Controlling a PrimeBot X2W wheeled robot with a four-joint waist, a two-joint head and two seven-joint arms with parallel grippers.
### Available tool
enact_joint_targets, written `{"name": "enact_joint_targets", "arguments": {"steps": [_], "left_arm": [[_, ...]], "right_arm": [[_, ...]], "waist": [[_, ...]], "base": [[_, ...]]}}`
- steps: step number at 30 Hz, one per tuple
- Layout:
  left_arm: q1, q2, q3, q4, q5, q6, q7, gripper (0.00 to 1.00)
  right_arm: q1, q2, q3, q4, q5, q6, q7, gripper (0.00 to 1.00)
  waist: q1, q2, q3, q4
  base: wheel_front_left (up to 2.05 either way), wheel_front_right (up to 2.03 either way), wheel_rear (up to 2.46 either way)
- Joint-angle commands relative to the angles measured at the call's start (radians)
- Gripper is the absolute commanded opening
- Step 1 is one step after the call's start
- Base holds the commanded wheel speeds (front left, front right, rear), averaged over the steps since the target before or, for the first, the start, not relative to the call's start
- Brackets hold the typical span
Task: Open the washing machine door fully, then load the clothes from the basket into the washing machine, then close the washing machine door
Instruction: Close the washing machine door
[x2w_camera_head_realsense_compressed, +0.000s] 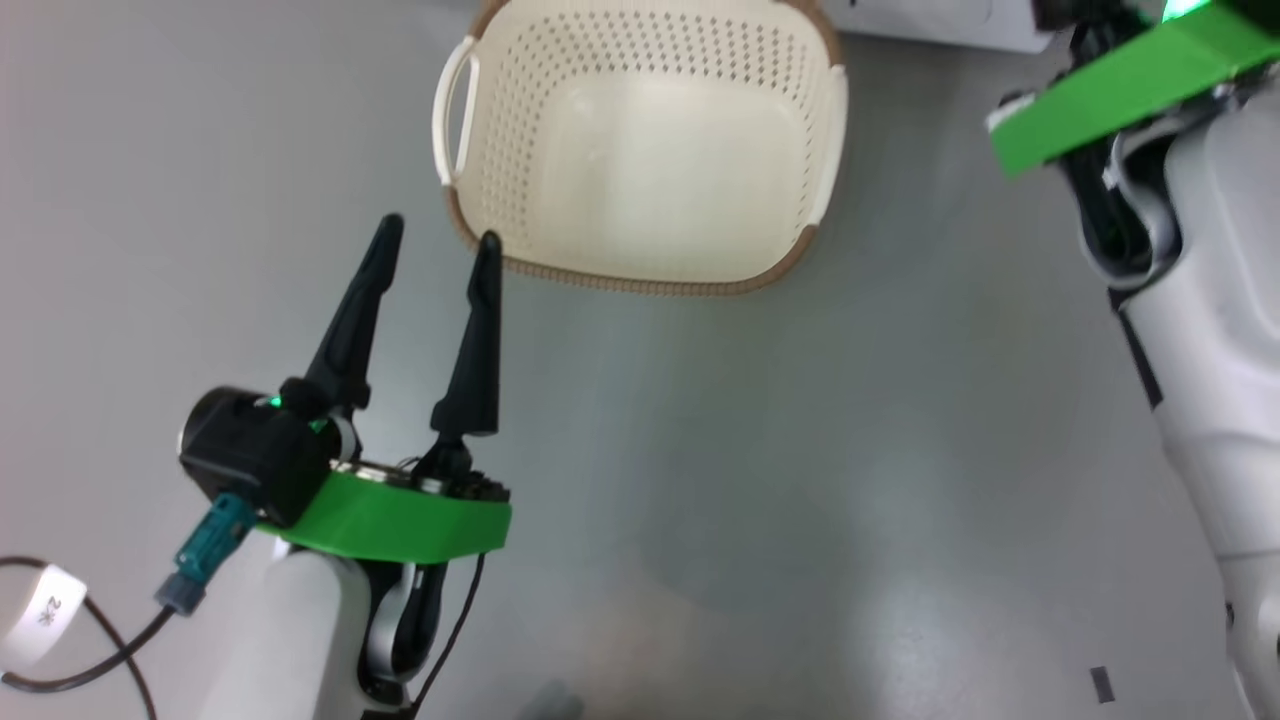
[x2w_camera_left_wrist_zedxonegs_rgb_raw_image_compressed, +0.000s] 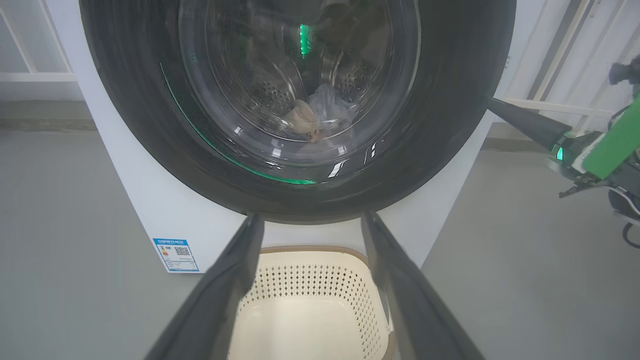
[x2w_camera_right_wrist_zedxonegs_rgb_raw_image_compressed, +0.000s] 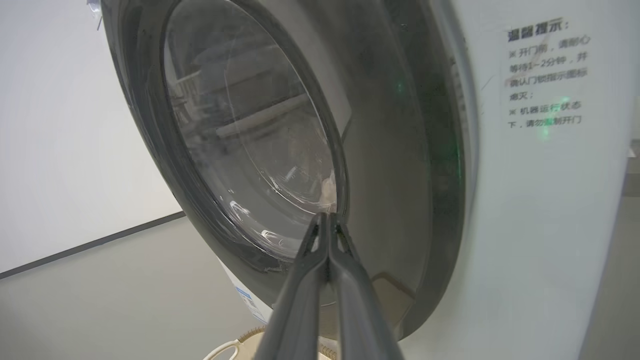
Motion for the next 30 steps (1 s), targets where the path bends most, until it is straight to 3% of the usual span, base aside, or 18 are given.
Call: {"name": "enact_joint_targets", "arguments": {"steps": [1,12,23,25,26,27,30], "left_arm": [[0.033,0.027,0.047,-0.014,0.015,-0.005,-0.006,1.0],[0.123,0.027,0.142,0.011,0.073,-0.037,-0.006,1.0],[0.258,0.027,0.237,0.007,0.115,-0.059,-0.006,1.0],[0.279,0.027,0.25,0.006,0.121,-0.059,-0.006,1.0],[0.288,0.027,0.257,0.005,0.123,-0.059,-0.006,1.0],[0.297,0.027,0.266,0.003,0.122,-0.058,-0.006,1.0],[0.321,0.027,0.289,-0.005,0.116,-0.054,-0.006,1.0]], "right_arm": [[0.056,0.017,0.015,-0.04,0.017,-0.006,-0.004,0.0],[0.307,0.002,-0.007,-0.131,0.045,-0.006,-0.004,0.0],[0.519,0.037,-0.048,-0.193,0.034,-0.006,-0.004,0.03],[0.553,0.043,-0.062,-0.202,0.026,-0.006,-0.004,0.41],[0.568,0.042,-0.068,-0.209,0.016,-0.006,-0.004,0.67],[0.585,0.044,-0.074,-0.215,0.01,-0.006,-0.004,1.0],[0.633,0.051,-0.089,-0.234,0.001,-0.006,-0.004,1.0]], "waist": [[-0.0001,0.0,-0.052,-0.04],[-0.0001,0.0,-0.191,-0.136],[-0.0001,0.0,-0.325,-0.242],[-0.0001,0.0,-0.344,-0.255],[-0.0001,0.0,-0.352,-0.262],[-0.0001,0.0,-0.36,-0.267],[-0.0001,0.0,-0.382,-0.284]], "base": [[0.0,0.0,0.0],[0.0,0.0,0.0],[0.0,0.0,0.0],[0.0,0.0,0.0],[0.0,0.0,0.0],[0.0,0.0,0.0],[0.0,0.0,0.0]]}}
